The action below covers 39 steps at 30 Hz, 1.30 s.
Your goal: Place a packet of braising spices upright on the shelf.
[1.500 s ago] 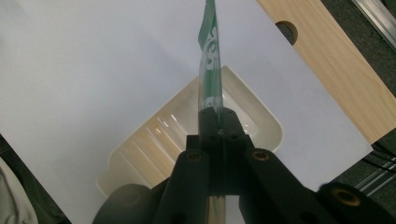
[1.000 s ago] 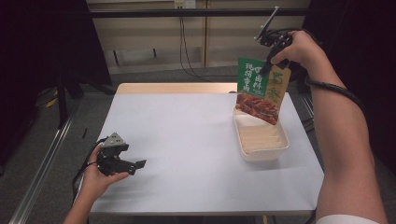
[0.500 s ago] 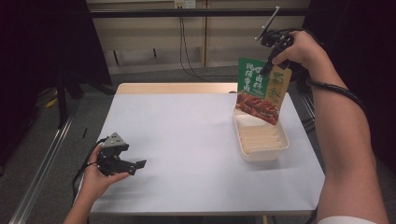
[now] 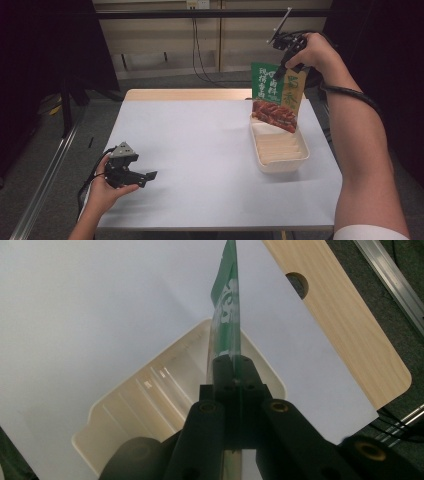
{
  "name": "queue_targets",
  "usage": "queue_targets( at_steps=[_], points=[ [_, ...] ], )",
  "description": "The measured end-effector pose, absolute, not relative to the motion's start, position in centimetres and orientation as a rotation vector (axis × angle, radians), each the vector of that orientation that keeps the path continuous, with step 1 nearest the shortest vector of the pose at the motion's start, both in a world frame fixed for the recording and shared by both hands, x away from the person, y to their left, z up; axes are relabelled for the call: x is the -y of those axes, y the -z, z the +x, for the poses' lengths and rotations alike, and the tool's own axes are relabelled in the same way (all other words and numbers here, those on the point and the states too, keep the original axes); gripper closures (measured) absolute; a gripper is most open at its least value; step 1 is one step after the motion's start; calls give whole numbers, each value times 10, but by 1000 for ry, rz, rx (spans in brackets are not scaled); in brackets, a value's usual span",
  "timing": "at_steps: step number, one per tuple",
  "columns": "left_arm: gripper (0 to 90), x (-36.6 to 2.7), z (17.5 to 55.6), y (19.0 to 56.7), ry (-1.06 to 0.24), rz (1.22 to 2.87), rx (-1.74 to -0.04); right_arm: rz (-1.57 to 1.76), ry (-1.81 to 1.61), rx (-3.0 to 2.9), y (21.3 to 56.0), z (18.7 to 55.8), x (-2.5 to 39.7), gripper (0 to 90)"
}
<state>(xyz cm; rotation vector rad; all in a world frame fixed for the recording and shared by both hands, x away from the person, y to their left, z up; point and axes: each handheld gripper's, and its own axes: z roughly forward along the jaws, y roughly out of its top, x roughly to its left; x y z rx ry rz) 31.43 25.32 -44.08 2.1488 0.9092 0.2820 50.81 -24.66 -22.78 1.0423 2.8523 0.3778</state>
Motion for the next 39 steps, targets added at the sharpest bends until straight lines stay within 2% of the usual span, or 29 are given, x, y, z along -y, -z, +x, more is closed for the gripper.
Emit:
queue_targets(
  at_steps=[17,28,30,32,33,37,39],
  points=[
    [34,-254,315,439,-284,2142,-906,1006,-341,-2854,227,512,242,900],
    [34,-254,313,438,-294,2146,-910,1120,-330,-2885,264,514,250,895],
    [34,-254,314,437,-292,2153,-902,1155,-356,-2858,263,513,252,859],
    [34,-253,313,438,-287,2152,-902,1166,-388,-2847,260,512,254,765],
    [34,-253,313,438,-292,2149,-903,1212,-413,-2820,257,510,254,687],
    [34,-251,314,438,-289,2146,-903,1234,-435,-2772,248,508,252,549],
    [34,-252,314,437,-288,2159,-893,1229,-427,-2772,246,507,252,544]
  ],
)
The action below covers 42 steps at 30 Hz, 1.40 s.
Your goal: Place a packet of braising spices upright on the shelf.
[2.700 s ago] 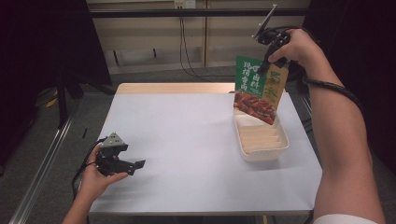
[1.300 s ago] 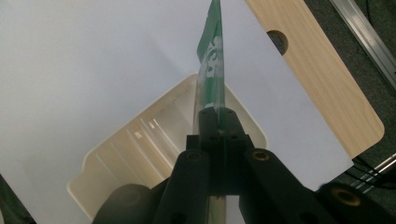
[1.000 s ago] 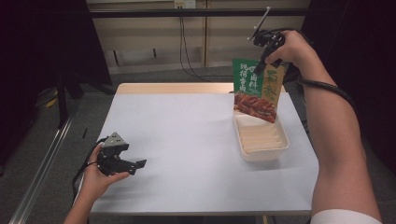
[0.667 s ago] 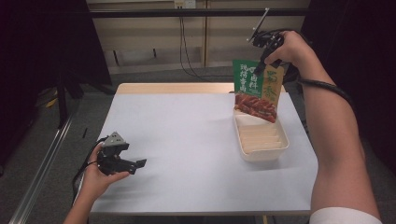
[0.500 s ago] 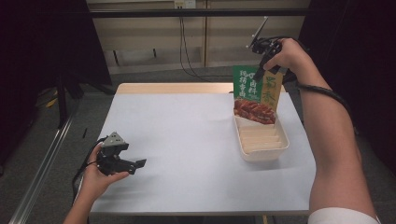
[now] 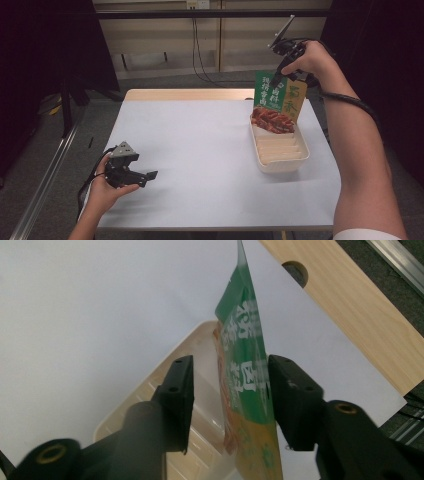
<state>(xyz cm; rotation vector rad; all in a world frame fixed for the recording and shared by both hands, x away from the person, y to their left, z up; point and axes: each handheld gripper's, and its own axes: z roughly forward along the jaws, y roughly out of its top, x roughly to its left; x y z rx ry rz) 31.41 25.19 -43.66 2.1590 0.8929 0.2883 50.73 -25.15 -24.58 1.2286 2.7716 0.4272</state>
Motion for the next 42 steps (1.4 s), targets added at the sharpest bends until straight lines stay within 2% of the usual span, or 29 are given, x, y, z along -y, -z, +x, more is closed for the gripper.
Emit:
queue_targets(
  at_steps=[1,6,13,42],
  points=[
    [34,-251,314,436,-293,2142,-890,1231,-401,-2766,241,505,249,480],
    [34,-252,314,435,-280,2147,-885,1225,-431,-2741,222,498,244,407],
    [34,-251,314,432,-276,2137,-871,1217,-431,-2747,206,487,230,363],
    [33,-248,312,432,-256,2137,-866,1096,-523,-2837,264,450,179,287]
  ],
)
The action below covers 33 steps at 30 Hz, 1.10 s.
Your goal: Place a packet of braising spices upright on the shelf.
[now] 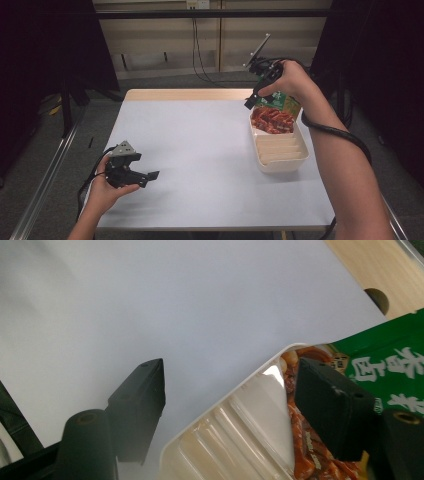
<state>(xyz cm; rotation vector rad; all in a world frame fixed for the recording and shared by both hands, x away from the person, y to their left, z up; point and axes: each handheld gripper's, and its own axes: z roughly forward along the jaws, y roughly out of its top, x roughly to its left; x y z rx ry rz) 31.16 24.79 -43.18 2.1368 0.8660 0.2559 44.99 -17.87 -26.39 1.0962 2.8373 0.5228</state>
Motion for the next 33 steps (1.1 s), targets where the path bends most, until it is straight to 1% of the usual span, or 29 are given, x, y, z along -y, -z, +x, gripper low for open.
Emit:
queue_targets(
  at_steps=[9,18,27,29,33],
  points=[
    [32,-247,312,434,-251,2127,-863,1040,-516,-2877,284,440,162,265],
    [31,-248,312,433,-250,2154,-862,1010,-554,-2889,299,430,153,230],
    [31,-248,312,433,-254,2156,-855,953,-497,-2929,323,416,137,205],
    [31,-247,311,433,-254,2159,-864,937,-502,-2939,329,413,132,182],
    [31,-247,311,434,-249,2156,-867,921,-515,-2960,341,406,123,179]
  ],
)
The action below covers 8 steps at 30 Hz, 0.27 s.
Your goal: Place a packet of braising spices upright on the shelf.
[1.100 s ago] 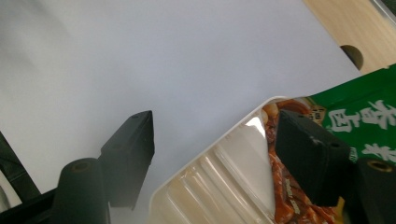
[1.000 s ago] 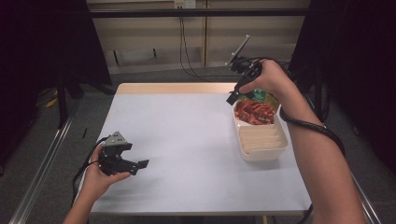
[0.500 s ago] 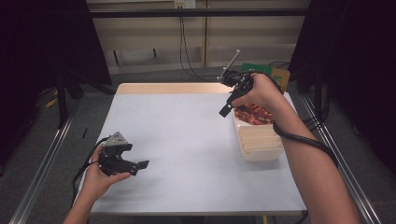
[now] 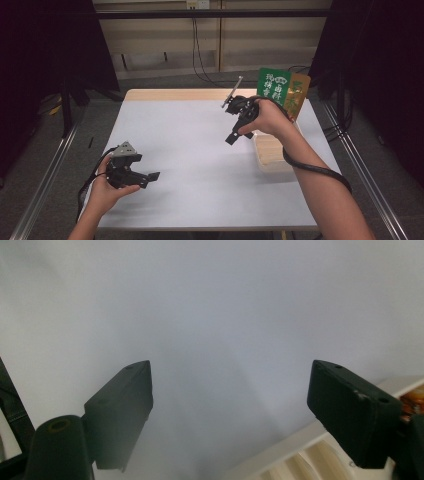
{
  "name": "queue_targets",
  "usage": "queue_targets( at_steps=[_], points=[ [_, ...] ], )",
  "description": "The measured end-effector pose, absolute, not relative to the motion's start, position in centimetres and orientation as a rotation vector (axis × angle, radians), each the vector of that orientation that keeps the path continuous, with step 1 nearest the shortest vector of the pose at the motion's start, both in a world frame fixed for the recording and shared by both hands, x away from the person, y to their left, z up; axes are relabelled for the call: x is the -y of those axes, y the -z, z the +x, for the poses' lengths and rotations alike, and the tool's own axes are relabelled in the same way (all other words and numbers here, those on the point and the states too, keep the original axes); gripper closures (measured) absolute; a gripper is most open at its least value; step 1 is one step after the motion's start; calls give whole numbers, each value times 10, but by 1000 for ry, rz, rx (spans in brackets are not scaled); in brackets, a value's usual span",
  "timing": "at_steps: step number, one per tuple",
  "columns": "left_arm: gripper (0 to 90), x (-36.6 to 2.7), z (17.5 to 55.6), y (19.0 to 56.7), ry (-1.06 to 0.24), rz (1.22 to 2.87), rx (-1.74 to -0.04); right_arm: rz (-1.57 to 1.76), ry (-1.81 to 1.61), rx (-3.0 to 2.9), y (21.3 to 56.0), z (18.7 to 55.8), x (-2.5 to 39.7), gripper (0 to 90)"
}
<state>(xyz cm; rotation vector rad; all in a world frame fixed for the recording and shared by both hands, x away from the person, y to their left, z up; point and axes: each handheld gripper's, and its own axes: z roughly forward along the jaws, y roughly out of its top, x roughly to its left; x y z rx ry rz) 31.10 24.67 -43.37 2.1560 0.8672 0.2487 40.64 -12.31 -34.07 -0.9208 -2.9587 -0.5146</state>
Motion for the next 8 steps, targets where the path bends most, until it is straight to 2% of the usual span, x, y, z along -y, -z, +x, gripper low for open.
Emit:
queue_targets(
  at_steps=[8],
  points=[
    [30,-246,311,436,-250,2172,-860,-878,559,2963,367,394,108,127]
  ],
)
